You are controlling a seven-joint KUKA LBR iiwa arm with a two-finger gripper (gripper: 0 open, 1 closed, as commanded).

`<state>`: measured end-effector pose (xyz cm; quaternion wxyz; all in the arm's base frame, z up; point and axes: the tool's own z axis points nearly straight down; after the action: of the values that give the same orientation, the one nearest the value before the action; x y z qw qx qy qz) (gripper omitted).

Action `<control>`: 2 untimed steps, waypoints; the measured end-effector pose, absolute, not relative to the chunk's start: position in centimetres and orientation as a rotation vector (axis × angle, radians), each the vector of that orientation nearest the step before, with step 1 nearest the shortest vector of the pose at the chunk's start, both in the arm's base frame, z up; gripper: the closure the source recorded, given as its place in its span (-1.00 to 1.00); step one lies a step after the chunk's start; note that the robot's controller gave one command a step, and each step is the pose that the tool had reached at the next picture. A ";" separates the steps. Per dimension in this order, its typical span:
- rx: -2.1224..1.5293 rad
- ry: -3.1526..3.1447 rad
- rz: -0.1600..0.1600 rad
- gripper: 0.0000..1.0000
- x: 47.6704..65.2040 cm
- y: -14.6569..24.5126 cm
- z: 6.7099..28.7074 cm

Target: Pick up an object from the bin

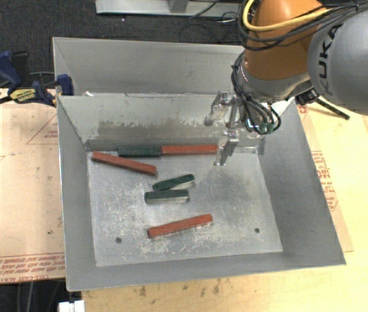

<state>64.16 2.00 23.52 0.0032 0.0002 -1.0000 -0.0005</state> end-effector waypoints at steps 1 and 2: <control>0.000 -3.143 -0.002 -1.00 64.3 2.0 24.0; 0.018 -3.149 -0.002 -1.00 63.4 2.5 18.6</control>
Offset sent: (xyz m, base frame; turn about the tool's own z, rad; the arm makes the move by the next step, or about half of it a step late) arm -0.0287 0.0155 -0.1652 -0.0386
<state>63.41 2.50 18.56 -0.0035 0.0058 -1.0000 -0.0005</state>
